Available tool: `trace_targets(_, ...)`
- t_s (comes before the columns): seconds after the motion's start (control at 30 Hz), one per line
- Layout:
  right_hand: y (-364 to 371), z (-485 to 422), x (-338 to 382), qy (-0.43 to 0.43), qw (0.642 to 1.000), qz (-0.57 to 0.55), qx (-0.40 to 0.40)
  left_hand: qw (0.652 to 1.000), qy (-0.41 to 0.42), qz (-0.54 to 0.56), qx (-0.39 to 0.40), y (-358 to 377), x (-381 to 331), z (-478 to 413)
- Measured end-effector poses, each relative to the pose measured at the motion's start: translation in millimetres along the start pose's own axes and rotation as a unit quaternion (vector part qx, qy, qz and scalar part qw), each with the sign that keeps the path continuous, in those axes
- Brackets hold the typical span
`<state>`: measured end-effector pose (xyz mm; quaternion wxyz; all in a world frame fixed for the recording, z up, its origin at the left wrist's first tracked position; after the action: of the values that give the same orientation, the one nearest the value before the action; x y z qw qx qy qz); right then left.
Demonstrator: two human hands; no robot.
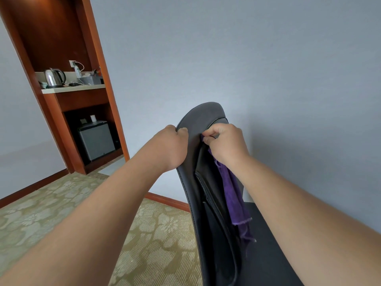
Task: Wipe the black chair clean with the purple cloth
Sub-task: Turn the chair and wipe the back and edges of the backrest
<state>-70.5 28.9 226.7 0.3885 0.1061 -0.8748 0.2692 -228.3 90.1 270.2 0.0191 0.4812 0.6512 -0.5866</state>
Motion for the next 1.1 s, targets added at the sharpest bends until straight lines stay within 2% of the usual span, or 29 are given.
trace_targets(0.23,-5.6,21.8,2.1,0.016,0.997,-0.078,0.024,0.997,0.043,-0.059,0.009,2.4,-0.9,0.9)
trace_targets(0.47,-10.1,80.0,17.0,-0.022,0.993,-0.114,0.021,0.999,0.026,-0.038,0.001,2.4,-0.4,4.4)
trace_targets(0.6,-16.9,103.2,24.9,-0.044,0.995,-0.092,0.014,0.999,0.022,-0.037,-0.003,1.4,-1.2,8.2)
trace_targets(0.73,-20.1,102.0,28.2,-0.020,0.998,-0.062,0.019,0.998,0.026,-0.050,-0.004,-0.2,-4.3,13.2)
trace_targets(1.1,-14.1,46.4,23.4,0.017,1.000,-0.015,0.016,0.997,0.026,-0.070,-0.011,-0.8,-5.0,16.6)
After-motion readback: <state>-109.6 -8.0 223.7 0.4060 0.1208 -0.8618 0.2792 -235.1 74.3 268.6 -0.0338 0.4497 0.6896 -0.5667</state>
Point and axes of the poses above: each hand's wrist, its own z-axis away from the middle knuckle, its own y-axis out of the palm, x = y × z, the point moved 2 cm from there along -z, towards the middle knuckle
